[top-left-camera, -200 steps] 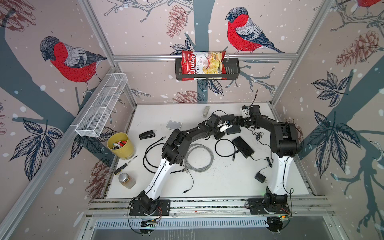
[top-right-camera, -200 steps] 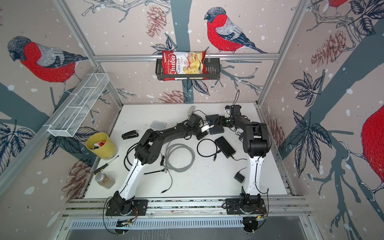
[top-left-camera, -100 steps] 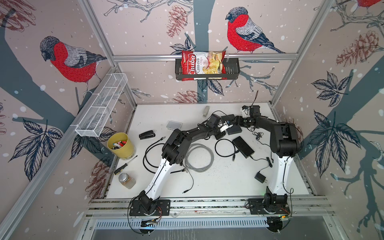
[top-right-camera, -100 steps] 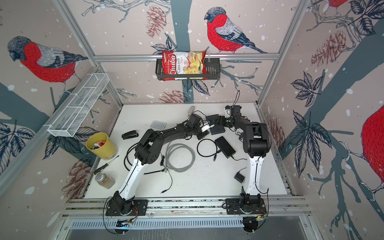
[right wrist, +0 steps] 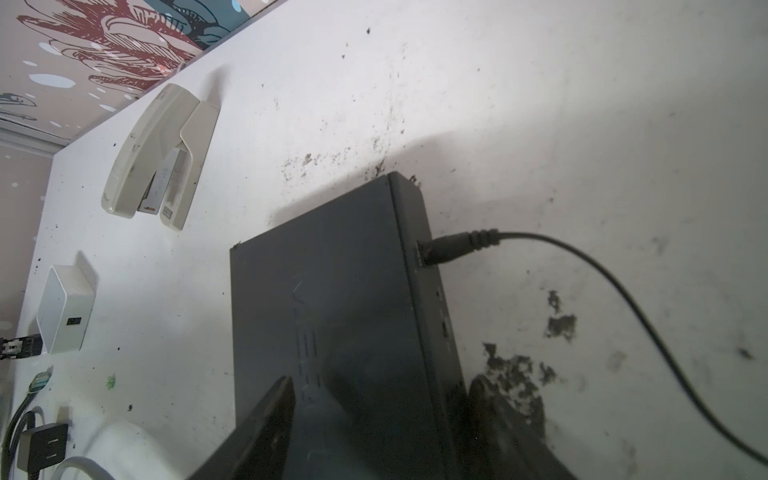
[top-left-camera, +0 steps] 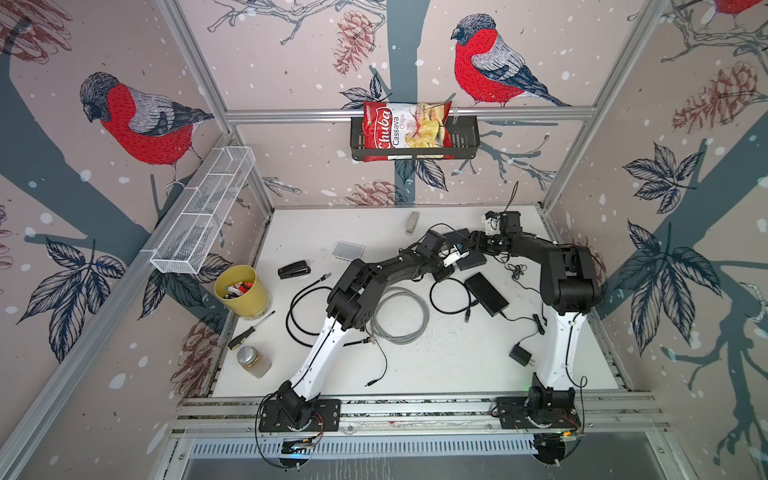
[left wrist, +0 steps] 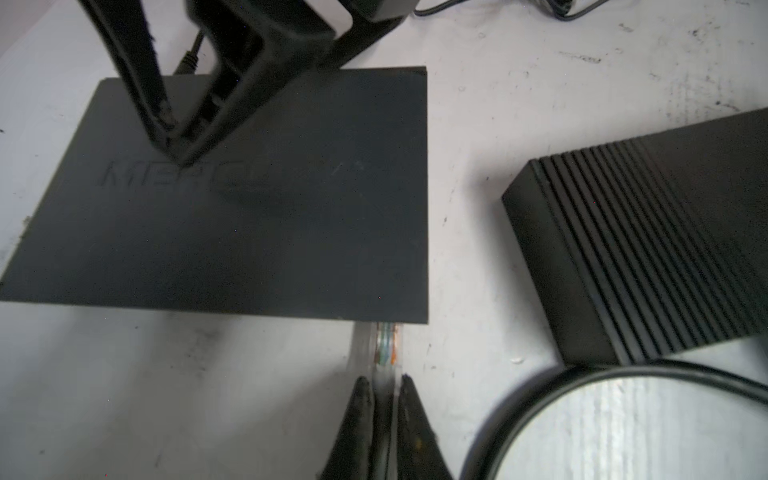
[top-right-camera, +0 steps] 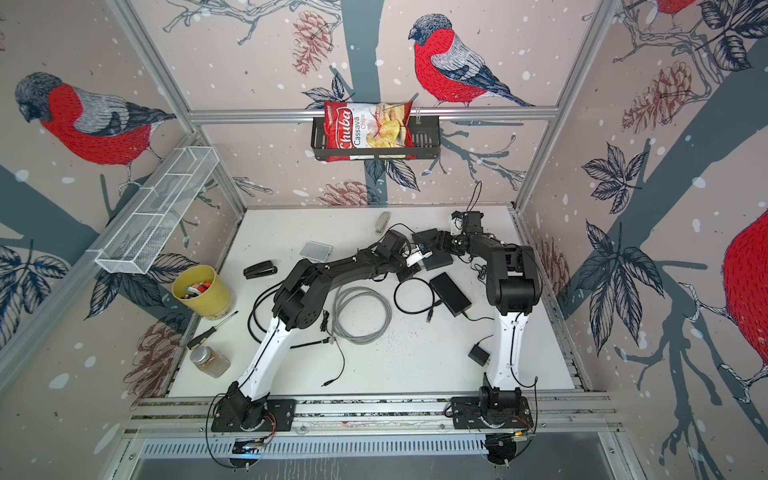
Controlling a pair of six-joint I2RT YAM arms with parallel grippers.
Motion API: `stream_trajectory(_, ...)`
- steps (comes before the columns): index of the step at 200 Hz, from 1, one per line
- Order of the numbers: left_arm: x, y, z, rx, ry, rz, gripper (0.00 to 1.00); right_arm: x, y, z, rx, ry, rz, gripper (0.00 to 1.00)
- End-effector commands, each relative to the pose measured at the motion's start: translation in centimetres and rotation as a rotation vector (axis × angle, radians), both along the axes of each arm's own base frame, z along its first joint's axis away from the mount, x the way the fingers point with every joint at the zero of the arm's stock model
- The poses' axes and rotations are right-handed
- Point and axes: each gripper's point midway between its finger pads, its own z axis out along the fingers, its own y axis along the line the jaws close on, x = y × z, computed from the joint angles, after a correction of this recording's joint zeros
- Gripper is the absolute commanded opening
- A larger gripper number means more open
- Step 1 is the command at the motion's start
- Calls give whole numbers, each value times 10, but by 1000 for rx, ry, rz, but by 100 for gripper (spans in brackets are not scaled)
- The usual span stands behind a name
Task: Insert the plug into the switch port
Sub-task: 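Press the RJ45 plug further into the switch port with the left gripper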
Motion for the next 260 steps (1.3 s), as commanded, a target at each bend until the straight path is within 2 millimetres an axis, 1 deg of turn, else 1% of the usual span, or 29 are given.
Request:
stream_trajectory(1,-1,-8,13,-46,7,2,3,-40,-6,-37,-19,230,-46,69)
stream_trajectory(20,0,-7,11,-39,10,17,4,-41,-8,-36,-28,227,-50,70)
stream_trajectory(63,1,-12,17,-66,9,20,3,-46,-8,-36,-28,231,-46,70)
stream_trajectory(103,8,-13,19,-68,-19,48,3,-52,-6,-41,-20,244,-38,68)
stream_trajectory(131,5,-17,21,-81,-21,27,3,-55,-3,-43,-4,249,-25,68)
stream_trajectory(158,4,-18,25,-101,-24,34,2,-58,-2,-47,2,264,-24,67)
stream_trajectory(187,-1,-18,28,-116,-22,33,1,-60,-1,-48,23,272,-30,67)
stream_trajectory(232,-7,-22,23,-83,-52,32,1,-62,1,-53,44,292,-47,66)
stream_trajectory(260,-1,-21,21,-64,-71,58,1,-65,3,-52,58,293,-41,65)
